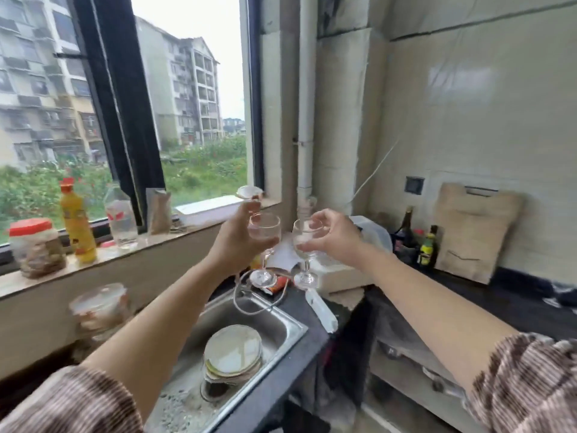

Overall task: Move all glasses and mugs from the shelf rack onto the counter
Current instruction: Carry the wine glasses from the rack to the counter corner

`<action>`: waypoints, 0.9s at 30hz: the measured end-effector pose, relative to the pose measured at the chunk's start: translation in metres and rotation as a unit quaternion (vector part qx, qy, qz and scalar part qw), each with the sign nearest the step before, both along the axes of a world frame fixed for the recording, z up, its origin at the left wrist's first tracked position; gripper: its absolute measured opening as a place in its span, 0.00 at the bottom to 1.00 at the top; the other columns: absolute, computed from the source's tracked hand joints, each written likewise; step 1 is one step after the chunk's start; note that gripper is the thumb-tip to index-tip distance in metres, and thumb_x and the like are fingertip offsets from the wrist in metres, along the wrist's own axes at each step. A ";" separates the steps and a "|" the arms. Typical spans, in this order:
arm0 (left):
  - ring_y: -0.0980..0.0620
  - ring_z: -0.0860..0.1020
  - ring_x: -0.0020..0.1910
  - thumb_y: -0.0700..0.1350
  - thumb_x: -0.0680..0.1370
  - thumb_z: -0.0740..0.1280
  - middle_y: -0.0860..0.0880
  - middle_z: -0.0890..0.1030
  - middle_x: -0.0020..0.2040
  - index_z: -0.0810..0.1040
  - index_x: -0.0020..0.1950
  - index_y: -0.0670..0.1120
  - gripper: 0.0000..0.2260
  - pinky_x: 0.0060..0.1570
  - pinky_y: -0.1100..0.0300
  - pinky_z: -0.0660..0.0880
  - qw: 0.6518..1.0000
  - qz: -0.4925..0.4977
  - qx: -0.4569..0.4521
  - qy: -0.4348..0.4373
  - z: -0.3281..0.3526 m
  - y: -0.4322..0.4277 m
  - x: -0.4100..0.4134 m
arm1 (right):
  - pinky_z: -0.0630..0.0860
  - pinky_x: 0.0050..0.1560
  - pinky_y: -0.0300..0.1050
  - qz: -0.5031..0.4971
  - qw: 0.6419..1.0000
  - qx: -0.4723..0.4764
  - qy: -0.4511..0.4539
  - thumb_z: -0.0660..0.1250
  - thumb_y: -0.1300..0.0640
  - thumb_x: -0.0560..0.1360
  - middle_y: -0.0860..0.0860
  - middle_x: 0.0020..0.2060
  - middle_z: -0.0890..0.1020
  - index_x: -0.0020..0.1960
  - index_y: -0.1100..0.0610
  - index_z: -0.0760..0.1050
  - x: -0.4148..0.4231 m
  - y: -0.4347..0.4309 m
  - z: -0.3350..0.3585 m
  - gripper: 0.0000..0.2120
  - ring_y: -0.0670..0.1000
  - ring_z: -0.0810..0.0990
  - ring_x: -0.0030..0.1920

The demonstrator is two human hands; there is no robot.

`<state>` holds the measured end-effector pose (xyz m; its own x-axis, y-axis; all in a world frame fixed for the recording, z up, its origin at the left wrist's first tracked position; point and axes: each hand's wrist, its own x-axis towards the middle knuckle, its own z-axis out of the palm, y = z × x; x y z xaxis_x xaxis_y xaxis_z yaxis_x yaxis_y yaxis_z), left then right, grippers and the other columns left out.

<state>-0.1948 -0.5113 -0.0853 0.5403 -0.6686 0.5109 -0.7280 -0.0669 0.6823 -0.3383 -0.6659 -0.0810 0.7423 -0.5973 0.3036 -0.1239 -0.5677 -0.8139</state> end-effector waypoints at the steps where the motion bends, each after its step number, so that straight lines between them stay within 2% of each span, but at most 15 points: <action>1: 0.52 0.80 0.51 0.45 0.66 0.78 0.53 0.79 0.55 0.69 0.66 0.50 0.31 0.49 0.61 0.76 1.000 -0.021 0.007 0.013 -0.007 -0.025 -0.016 | 0.76 0.55 0.43 -0.024 1.000 0.002 0.007 0.81 0.56 0.62 0.50 0.55 0.80 0.64 0.57 0.72 -0.024 -0.019 -0.005 0.34 0.49 0.79 0.55; 4: 0.51 0.79 0.51 0.45 0.66 0.78 0.49 0.78 0.57 0.67 0.71 0.48 0.36 0.50 0.59 0.74 0.996 -0.074 0.024 0.040 -0.023 -0.099 -0.063 | 0.74 0.56 0.43 -0.087 0.996 0.003 0.015 0.82 0.55 0.61 0.51 0.57 0.79 0.64 0.58 0.72 -0.094 -0.071 -0.018 0.35 0.49 0.78 0.57; 7: 0.50 0.79 0.52 0.45 0.66 0.78 0.49 0.77 0.57 0.66 0.72 0.48 0.37 0.52 0.56 0.76 0.988 -0.135 0.034 0.060 -0.037 -0.170 -0.114 | 0.76 0.60 0.50 -0.150 0.988 0.010 0.027 0.82 0.56 0.61 0.52 0.58 0.79 0.64 0.58 0.71 -0.160 -0.118 -0.028 0.35 0.52 0.79 0.57; 11: 0.49 0.78 0.55 0.47 0.67 0.78 0.50 0.78 0.57 0.64 0.74 0.46 0.39 0.59 0.52 0.75 0.975 -0.207 0.052 0.053 -0.050 -0.262 -0.182 | 0.75 0.58 0.46 -0.234 0.972 0.015 0.032 0.81 0.57 0.61 0.51 0.56 0.79 0.63 0.56 0.72 -0.238 -0.181 -0.041 0.34 0.50 0.78 0.57; 13: 0.50 0.78 0.55 0.47 0.67 0.77 0.52 0.79 0.56 0.65 0.73 0.45 0.38 0.59 0.52 0.75 0.967 -0.245 0.058 0.046 -0.057 -0.306 -0.214 | 0.74 0.58 0.46 -0.269 0.962 0.015 0.040 0.81 0.56 0.61 0.50 0.57 0.78 0.63 0.56 0.73 -0.272 -0.212 -0.048 0.34 0.50 0.77 0.57; 17: 0.52 0.78 0.57 0.50 0.67 0.77 0.50 0.77 0.63 0.66 0.74 0.47 0.37 0.57 0.58 0.74 0.946 -0.311 0.086 0.037 -0.074 -0.396 -0.270 | 0.76 0.55 0.47 -0.321 0.945 0.034 0.054 0.81 0.57 0.59 0.49 0.54 0.80 0.58 0.53 0.73 -0.333 -0.282 -0.058 0.30 0.50 0.80 0.53; 22: 0.48 0.78 0.59 0.48 0.67 0.77 0.48 0.77 0.64 0.68 0.72 0.47 0.35 0.61 0.53 0.73 0.928 -0.355 0.107 0.043 -0.090 -0.511 -0.328 | 0.77 0.58 0.52 -0.375 0.922 0.062 0.074 0.80 0.61 0.58 0.53 0.54 0.81 0.57 0.57 0.74 -0.389 -0.386 -0.067 0.29 0.53 0.80 0.55; 27: 0.48 0.76 0.61 0.48 0.67 0.77 0.48 0.75 0.66 0.69 0.71 0.47 0.34 0.61 0.54 0.72 0.916 -0.376 0.138 0.035 -0.101 -0.603 -0.384 | 0.75 0.50 0.46 -0.414 0.904 0.076 0.080 0.80 0.60 0.59 0.51 0.53 0.79 0.55 0.55 0.74 -0.437 -0.459 -0.090 0.28 0.52 0.78 0.52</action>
<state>-0.5787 -1.1139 -0.1864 -0.1008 -0.9635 0.2479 -0.5951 0.2581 0.7610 -0.7749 -1.1250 -0.1713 0.0491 -0.9938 0.1000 -0.5780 -0.1099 -0.8086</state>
